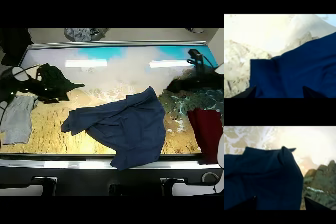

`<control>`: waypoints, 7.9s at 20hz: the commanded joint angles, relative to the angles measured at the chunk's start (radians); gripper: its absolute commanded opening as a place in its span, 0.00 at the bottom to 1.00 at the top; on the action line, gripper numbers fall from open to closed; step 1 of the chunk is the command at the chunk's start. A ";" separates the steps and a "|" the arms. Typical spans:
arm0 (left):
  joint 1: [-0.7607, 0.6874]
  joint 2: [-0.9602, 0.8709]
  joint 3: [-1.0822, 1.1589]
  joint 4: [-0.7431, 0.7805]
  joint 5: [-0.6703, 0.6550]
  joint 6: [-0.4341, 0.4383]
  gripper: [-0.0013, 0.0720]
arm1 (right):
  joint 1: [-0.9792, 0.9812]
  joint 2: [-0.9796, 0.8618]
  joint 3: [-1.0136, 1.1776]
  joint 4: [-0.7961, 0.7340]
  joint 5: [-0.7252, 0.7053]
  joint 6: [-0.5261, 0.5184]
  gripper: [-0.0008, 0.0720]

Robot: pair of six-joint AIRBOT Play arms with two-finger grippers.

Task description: Fold the shirts.

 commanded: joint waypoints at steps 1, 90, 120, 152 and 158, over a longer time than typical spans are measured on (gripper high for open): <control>0.106 0.058 -0.116 0.037 -0.101 0.008 0.94 | -0.135 0.028 -0.025 -0.154 0.277 0.007 0.93; 0.117 0.125 -0.155 -0.054 0.257 0.067 0.07 | 0.035 -0.049 0.246 -0.158 0.124 0.156 0.06; 0.266 0.312 -0.921 -0.251 0.307 0.179 0.64 | -0.125 -0.074 0.074 -0.211 0.461 0.067 0.78; 0.181 0.359 -0.717 -0.232 0.320 0.206 0.06 | -0.038 0.056 -0.400 -0.064 0.027 -0.068 0.06; 0.181 0.600 0.102 -0.167 0.377 0.201 0.07 | -0.038 0.399 0.239 -0.087 -0.259 -0.140 0.06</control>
